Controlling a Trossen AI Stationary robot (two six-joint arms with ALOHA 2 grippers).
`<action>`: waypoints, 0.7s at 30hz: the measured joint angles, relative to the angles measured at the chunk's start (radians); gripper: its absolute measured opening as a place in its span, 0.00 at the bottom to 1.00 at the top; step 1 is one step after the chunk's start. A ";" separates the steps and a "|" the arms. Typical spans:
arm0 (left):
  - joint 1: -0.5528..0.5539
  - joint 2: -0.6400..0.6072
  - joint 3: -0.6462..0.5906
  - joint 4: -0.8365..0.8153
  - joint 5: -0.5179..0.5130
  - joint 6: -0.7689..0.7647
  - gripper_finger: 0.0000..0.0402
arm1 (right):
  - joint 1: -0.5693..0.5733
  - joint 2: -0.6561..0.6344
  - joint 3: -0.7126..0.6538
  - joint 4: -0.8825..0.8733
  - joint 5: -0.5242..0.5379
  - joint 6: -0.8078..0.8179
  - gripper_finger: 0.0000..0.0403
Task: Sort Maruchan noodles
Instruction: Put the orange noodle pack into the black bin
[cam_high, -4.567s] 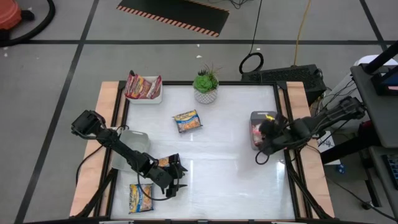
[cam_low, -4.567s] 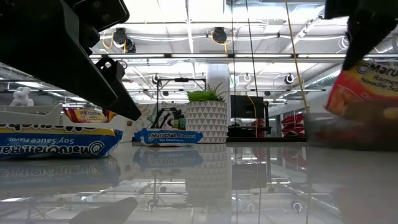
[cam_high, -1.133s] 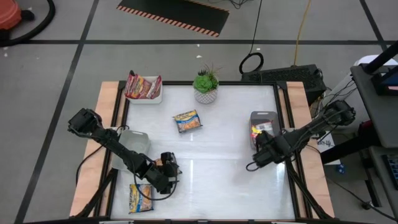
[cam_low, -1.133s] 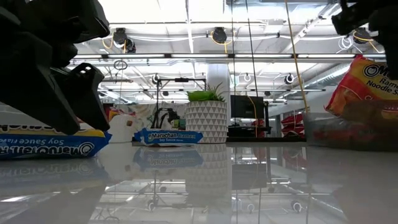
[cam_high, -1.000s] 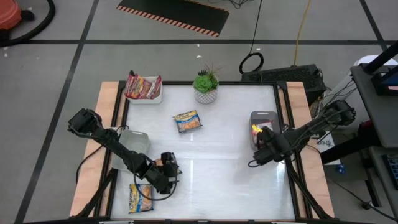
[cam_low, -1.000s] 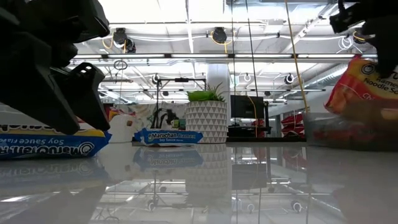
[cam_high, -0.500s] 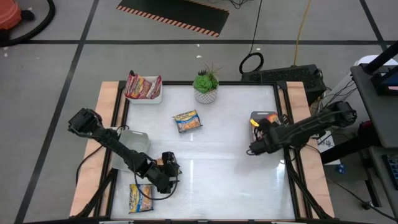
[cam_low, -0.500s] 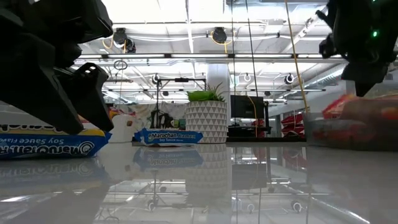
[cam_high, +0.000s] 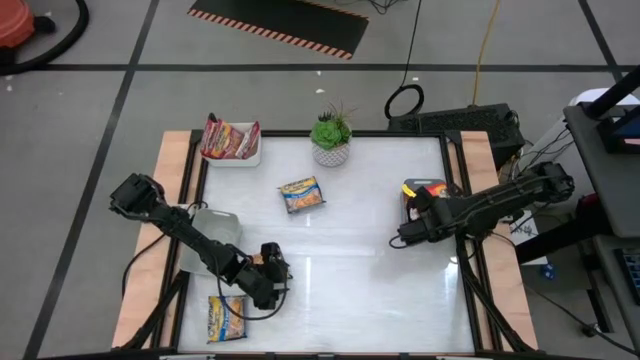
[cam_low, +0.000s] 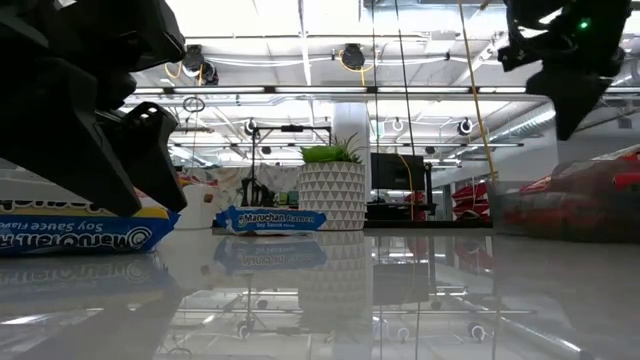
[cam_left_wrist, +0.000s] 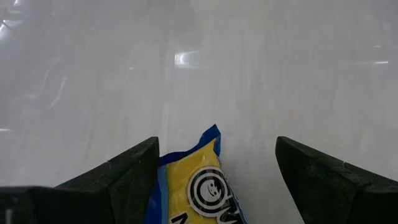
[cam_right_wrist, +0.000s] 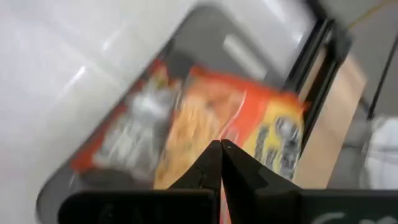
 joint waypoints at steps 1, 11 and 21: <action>0.000 0.000 0.000 0.000 0.000 -0.007 0.81 | 0.000 0.000 0.001 -0.005 -0.041 0.001 0.01; -0.012 0.000 0.000 -0.001 0.000 -0.054 0.81 | -0.011 -0.015 -0.054 -0.059 -0.147 0.089 0.00; -0.025 0.000 0.000 -0.001 0.000 -0.060 0.81 | -0.026 -0.014 -0.099 0.095 -0.260 0.031 0.00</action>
